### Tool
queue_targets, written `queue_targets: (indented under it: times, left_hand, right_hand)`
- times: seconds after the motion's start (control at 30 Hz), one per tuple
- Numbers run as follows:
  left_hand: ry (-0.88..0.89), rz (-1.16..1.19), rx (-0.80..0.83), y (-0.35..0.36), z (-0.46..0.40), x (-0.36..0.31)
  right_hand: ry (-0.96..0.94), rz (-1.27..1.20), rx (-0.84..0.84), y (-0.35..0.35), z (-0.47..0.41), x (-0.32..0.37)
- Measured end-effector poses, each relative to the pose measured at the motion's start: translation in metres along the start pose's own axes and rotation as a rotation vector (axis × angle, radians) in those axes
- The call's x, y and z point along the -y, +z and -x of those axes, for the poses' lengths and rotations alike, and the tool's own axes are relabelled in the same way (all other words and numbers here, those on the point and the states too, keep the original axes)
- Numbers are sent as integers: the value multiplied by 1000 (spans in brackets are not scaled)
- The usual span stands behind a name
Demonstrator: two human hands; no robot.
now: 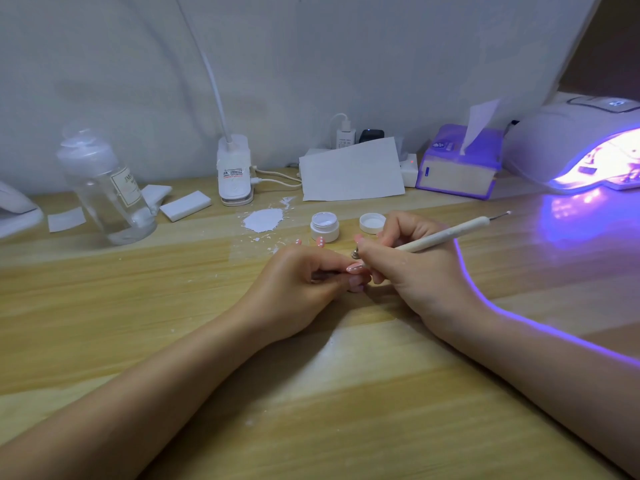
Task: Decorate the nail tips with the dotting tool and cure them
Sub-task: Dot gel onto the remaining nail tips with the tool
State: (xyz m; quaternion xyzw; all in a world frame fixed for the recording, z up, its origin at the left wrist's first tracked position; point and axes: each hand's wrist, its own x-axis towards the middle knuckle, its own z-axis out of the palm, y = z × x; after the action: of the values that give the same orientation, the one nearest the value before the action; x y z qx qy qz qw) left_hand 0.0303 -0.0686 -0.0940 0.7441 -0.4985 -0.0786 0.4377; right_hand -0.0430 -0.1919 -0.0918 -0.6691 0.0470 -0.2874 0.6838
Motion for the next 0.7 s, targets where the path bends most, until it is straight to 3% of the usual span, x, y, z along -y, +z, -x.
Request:
queue_targets:
  times: [0.7]
  left_hand:
    - [-3, 53, -20, 1, 0, 4]
  right_hand:
    - [-18, 27, -13, 0, -2, -2]
